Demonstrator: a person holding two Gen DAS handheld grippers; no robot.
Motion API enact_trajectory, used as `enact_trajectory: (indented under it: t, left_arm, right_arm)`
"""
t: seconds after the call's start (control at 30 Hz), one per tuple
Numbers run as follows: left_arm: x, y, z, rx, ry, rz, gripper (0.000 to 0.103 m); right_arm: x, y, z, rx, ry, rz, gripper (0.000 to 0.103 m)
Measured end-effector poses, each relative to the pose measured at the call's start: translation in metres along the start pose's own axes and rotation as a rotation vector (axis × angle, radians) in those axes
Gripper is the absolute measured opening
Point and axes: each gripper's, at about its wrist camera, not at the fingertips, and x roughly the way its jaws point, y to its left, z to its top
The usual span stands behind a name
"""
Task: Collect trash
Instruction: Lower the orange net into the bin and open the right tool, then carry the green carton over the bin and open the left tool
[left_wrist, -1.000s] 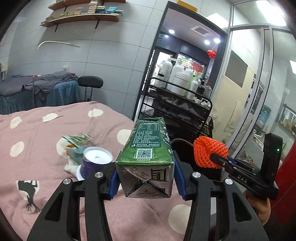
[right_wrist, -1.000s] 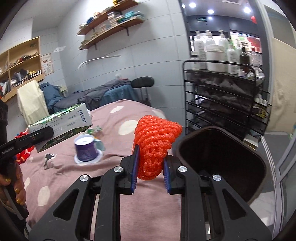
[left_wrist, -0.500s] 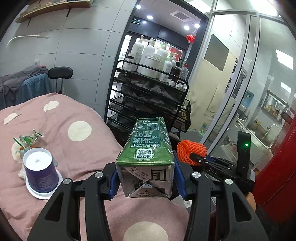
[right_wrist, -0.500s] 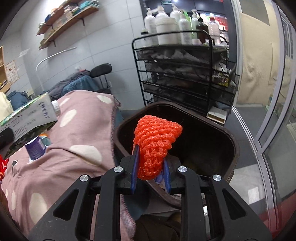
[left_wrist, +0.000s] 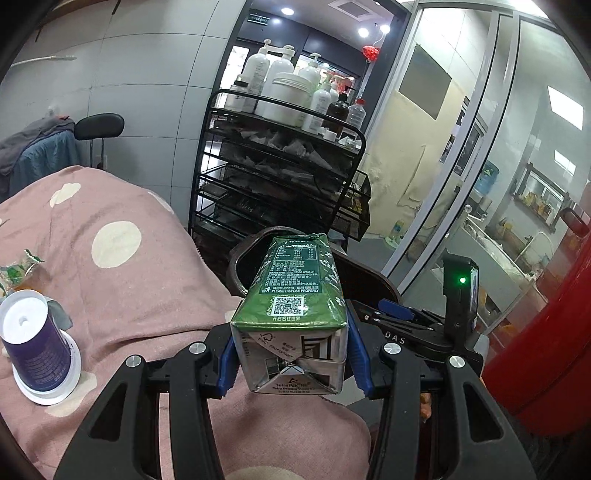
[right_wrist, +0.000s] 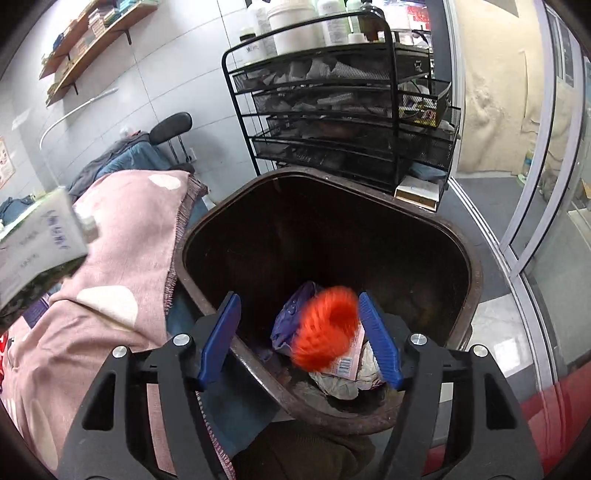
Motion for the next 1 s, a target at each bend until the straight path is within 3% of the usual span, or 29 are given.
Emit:
enact_trajectory:
  t: [0.4,1.0]
  left_arm:
    - [0.053,-0.015,0.017,0.007,0.113,-0.065,0.049]
    - [0.129,-0.038,0.026,0.042,0.279,-0.073,0.049]
  right_arm:
    - [-0.046,0.004,-0.016,-0.021,-0.081,-0.003,0.082]
    - [-0.077,0.004,-0.034,-0.047,-0.085,0.000,0.084]
